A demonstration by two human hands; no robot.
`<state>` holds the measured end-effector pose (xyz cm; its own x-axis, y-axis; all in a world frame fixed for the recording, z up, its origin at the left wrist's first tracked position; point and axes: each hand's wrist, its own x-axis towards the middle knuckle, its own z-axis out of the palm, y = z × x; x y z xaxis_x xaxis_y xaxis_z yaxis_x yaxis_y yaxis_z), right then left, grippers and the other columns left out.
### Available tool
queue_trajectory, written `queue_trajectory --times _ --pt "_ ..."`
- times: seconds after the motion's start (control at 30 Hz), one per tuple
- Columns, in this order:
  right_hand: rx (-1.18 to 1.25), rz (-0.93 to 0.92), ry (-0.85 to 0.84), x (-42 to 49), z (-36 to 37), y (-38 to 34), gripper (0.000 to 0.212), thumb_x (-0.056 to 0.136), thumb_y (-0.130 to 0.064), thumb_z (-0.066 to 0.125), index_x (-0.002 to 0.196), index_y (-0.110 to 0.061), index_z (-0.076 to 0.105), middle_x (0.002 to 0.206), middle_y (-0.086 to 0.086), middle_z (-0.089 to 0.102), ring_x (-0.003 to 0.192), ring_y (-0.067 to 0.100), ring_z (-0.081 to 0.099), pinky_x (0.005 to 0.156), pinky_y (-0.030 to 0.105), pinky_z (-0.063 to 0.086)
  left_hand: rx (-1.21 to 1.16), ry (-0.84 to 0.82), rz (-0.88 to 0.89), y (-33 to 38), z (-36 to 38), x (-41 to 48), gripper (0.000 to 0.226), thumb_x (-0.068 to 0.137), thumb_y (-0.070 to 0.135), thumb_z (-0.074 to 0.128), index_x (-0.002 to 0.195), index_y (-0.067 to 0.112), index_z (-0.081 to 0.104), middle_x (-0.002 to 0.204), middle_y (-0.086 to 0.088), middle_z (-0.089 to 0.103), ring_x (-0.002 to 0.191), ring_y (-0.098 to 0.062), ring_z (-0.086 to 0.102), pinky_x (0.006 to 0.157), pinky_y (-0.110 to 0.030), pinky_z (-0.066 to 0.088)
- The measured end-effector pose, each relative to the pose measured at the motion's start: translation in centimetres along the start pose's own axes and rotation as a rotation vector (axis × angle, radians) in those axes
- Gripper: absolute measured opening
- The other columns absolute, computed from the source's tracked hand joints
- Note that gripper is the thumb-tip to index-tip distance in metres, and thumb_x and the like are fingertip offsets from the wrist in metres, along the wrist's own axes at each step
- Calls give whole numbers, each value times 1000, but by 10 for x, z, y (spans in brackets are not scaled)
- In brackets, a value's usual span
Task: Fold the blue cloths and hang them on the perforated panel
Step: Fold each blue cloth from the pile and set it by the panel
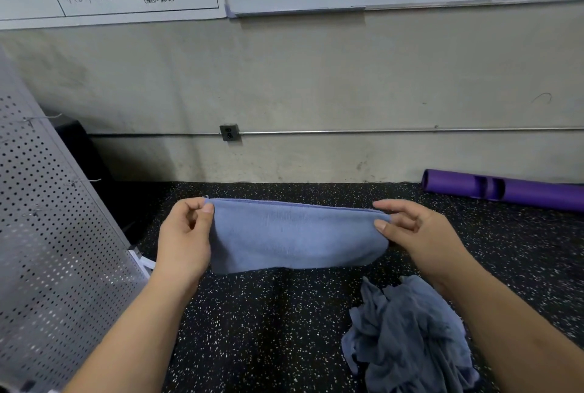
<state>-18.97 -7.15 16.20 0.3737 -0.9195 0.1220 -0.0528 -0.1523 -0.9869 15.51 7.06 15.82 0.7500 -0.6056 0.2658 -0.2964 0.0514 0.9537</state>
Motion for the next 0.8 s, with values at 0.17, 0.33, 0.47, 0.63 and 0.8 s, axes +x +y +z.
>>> queue_trajectory --times 0.17,0.33,0.47,0.63,0.8 --pt "33 -38 -10 0 -4 -4 35 99 0 70 124 -25 75 105 13 79 99 22 74 96 39 57 -30 -124 40 6 -3 -3 20 108 25 62 116 41 71 87 -19 66 79 -16 55 72 -36 40" --pt "-114 -66 63 1 -8 -5 20 98 -10 74 108 -24 84 96 -3 82 89 10 74 85 21 57 -50 -131 25 9 1 -7 19 108 26 62 108 38 76 80 -4 69 66 -11 47 60 -31 35" --pt "-205 -96 90 -1 -12 -8 17 97 -12 77 104 -25 84 93 -9 83 86 1 75 78 10 55 -56 -124 22 3 0 -3 14 105 25 68 105 33 80 75 10 67 69 -8 50 67 -32 40" --pt "-182 -81 76 1 -17 -7 32 92 -6 80 118 -23 81 95 7 79 76 2 71 77 10 54 -56 -134 17 6 -3 -3 9 101 21 73 104 26 80 76 10 74 71 -3 58 76 -33 47" --pt "-185 -22 75 0 -23 -7 20 86 -2 85 97 -18 84 85 1 82 80 9 77 76 15 59 -47 -220 47 4 -7 0 25 101 15 73 123 27 76 86 -5 78 84 -4 64 97 -31 52"
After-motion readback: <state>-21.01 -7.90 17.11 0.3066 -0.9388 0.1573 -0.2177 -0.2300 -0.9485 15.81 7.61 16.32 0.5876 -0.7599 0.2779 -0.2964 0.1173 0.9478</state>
